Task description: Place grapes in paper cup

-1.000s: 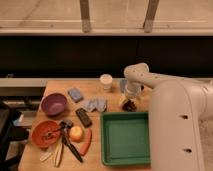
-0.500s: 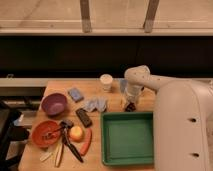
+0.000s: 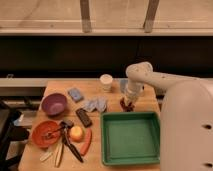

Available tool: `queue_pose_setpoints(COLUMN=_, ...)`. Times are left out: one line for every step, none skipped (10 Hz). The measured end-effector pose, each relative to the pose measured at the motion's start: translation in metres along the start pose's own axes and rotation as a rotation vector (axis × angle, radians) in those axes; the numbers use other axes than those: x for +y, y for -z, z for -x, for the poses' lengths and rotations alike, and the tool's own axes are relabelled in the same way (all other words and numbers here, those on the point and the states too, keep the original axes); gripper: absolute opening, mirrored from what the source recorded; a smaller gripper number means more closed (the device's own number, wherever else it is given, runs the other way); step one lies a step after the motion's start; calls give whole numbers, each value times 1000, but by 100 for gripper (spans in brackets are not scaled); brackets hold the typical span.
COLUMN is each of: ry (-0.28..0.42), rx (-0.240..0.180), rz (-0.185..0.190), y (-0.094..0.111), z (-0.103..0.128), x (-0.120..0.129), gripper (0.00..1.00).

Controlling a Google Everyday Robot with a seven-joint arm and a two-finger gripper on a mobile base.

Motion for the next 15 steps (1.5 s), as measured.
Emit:
queue_pose_setpoints(ry=13, rx=-24, rz=-3, y=13, z=2, x=4, gripper=0)
queue_pose_setpoints(ry=29, rx=-52, rz=-12, y=28, z=5, x=8, gripper=0)
queue_pose_setpoints(ry=48, rx=-90, rz=-22, y=51, z=10, x=13, gripper=0)
queue_pose_setpoints(ry=66, rx=-122, rz=-31, y=70, z=13, x=17, gripper=0)
queue_pose_setpoints(ry=88, rx=-162, rz=-44, y=95, z=19, x=21, gripper=0)
queue_pose_setpoints(ry=106, rx=-197, rz=-60, y=118, z=26, x=25, gripper=0)
queue_pose_setpoints(ry=125, rx=-226, rz=-80, y=134, z=34, x=29, gripper=0)
queue_pose_setpoints(ry=161, rx=-269, rz=-113, y=156, z=56, x=43, gripper=0)
queue_pose_setpoints(ry=175, rx=-286, rz=-128, y=163, z=71, x=52, gripper=0)
queue_pose_setpoints(ry=186, rx=-301, rz=-139, y=168, z=88, x=60, gripper=0)
queue_pose_setpoints(ry=196, rx=-317, rz=-140, y=170, z=110, x=70, gripper=0)
queue_pose_setpoints(ry=211, rx=-326, rz=-138, y=169, z=126, x=79, gripper=0)
queue_pose_setpoints(ry=226, rx=-334, rz=-132, y=166, z=144, x=88, gripper=0)
queue_pose_setpoints(ry=238, rx=-338, rz=-122, y=162, z=160, x=93, gripper=0)
queue_pose_setpoints(ry=244, rx=-335, rz=-98, y=154, z=172, x=96, gripper=0)
